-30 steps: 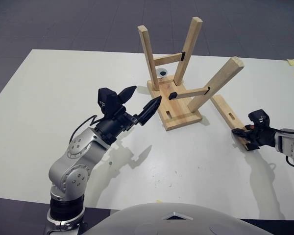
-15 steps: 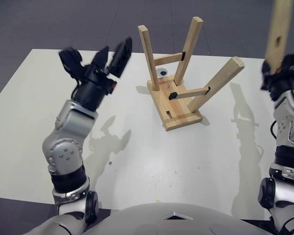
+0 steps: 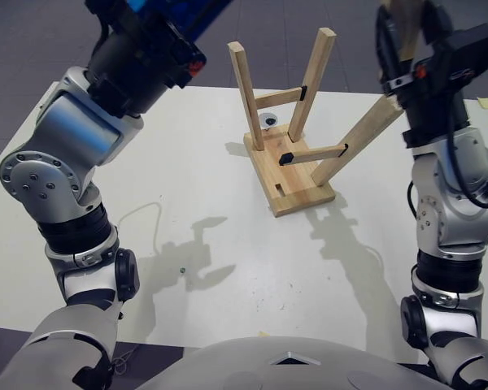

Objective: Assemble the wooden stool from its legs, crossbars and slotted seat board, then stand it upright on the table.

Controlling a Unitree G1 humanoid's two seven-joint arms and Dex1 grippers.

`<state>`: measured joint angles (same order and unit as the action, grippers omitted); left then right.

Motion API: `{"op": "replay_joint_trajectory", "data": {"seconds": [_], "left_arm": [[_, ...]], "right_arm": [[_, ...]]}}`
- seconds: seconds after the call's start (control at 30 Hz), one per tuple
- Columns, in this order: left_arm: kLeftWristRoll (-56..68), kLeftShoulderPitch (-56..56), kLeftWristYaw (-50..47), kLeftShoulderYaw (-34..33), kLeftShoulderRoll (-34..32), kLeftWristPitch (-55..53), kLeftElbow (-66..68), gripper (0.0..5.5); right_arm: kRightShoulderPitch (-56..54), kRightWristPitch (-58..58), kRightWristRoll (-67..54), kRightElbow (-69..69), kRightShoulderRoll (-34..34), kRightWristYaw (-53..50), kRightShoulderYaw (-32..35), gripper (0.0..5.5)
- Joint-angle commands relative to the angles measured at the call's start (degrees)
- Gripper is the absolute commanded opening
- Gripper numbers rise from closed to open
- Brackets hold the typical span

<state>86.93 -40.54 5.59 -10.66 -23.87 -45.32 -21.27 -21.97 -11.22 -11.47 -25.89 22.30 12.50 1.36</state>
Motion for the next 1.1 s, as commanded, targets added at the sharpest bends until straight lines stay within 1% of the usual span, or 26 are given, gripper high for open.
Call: {"op": "replay_joint_trajectory", "data": {"seconds": [0.03,0.2,0.4,0.5,0.63,0.73,0.77,0.87,0.93,0.97,1.1], "left_arm": [[-7.03,-1.91,0.74,2.25,-0.48,1.19,-0.1,5.4],[-9.29,-2.67,0.37,2.46,1.58,1.87,0.72,5.4],[-6.21,-4.62,-0.75,2.1,4.13,1.42,1.83,5.4],[-6.31,-5.01,-0.97,2.77,4.14,0.75,1.47,4.97],[-8.12,-4.15,-1.08,3.36,3.12,-0.15,1.12,4.13],[-12.95,-3.57,-0.52,4.35,2.67,0.66,1.42,3.47],[-14.34,-3.45,-0.35,4.61,2.71,0.98,1.64,3.36],[-17.34,-3.05,0.55,5.1,3.25,1.42,1.68,2.75],[-18.15,-2.57,1.23,5.12,3.66,1.33,1.51,2.24],[-18.21,-2.36,1.56,5.04,3.84,1.25,1.45,2.16],[-18.32,-1.8,2.3,4.58,4.14,1.03,1.21,1.48]], "right_arm": [[2.67,-1.11,0.29,-3.59,-1.72,1.47,-3.57,2.05],[5.26,-3.14,0.13,-5.57,-2.49,3.2,-6.48,2.05],[8.31,-5.62,-0.82,-7.43,-2.48,6.47,-9.24,2.05],[8.55,-5.98,-0.69,-7.65,-3.04,6.6,-9.59,2.05],[8.96,-5.96,0.26,-7.38,-3.88,5.77,-9.45,2.05],[9.4,-5.83,1.11,-7.17,-4.43,5.26,-9.33,2.05],[9.47,-5.74,1.42,-7.06,-4.52,5.18,-9.38,2.05],[9.87,-5.97,2.0,-7.02,-4.9,4.8,-9.33,2.05],[10.03,-6.13,2.11,-6.92,-4.96,4.82,-9.14,2.05],[10.05,-6.15,2.11,-6.83,-4.91,4.92,-8.96,2.05],[10.06,-6.39,2.1,-6.64,-5.01,5.04,-8.56,2.05]]}}
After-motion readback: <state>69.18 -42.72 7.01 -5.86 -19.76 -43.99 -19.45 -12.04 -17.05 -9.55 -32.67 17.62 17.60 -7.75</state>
